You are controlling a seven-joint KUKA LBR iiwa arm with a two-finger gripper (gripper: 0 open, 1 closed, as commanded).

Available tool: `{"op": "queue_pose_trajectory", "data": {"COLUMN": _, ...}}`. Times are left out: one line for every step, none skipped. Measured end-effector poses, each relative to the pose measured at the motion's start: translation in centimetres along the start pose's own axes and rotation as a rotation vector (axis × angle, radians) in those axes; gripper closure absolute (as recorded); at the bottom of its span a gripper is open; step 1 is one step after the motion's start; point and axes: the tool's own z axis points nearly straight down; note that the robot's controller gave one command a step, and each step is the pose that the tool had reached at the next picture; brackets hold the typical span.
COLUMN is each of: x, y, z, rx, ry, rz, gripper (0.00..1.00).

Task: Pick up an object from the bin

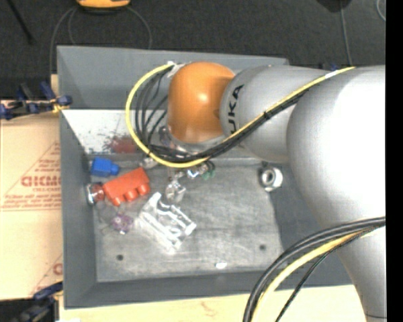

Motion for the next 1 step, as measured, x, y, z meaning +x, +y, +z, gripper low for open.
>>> {"op": "queue_pose_trajectory", "data": {"x": -4.24, "y": 7.28, "z": 0.04, "rx": -0.002, "ry": 0.000, "rz": -0.076, "gripper": 0.00}}
